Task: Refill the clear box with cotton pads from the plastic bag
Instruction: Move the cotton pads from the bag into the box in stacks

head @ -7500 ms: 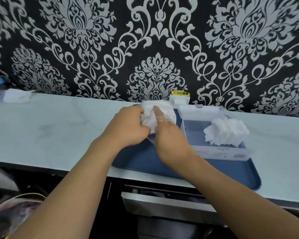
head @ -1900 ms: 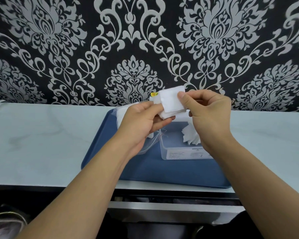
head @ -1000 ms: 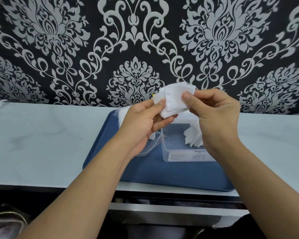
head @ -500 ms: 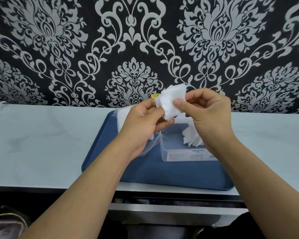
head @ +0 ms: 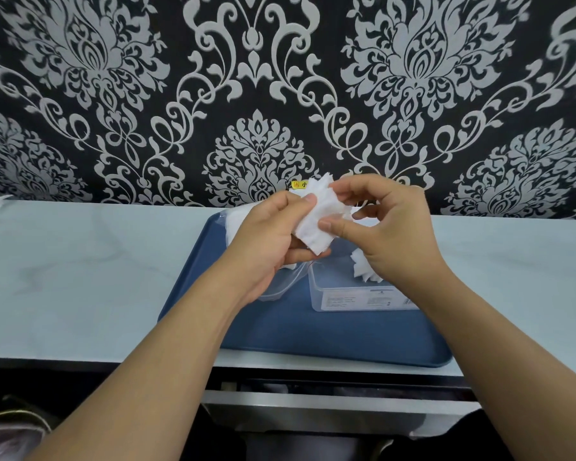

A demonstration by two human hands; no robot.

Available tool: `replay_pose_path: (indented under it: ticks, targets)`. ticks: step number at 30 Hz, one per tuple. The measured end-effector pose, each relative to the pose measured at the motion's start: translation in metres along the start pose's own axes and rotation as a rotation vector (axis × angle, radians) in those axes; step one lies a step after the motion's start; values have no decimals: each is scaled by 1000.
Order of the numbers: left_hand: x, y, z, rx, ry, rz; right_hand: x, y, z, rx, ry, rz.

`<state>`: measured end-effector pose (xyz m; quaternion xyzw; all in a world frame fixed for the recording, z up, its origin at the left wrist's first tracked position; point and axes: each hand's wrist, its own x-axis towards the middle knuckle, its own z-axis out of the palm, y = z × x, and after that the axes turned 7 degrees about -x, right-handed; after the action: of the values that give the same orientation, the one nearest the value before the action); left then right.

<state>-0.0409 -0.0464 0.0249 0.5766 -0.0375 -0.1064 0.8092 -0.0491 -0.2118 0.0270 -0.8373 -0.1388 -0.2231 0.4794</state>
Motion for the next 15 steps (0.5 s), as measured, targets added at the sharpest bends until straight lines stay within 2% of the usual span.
replay_pose_path:
  ticks: [9, 12, 15]
  targets:
    - [0, -1, -3, 76, -22, 97, 3, 3, -2, 12, -108, -23]
    - [2, -1, -6, 92, -14, 97, 4, 2, -9, 194, -171, 32]
    - [4, -1, -9, 137, -56, 100, 6, 4, -13, 265, -145, 69]
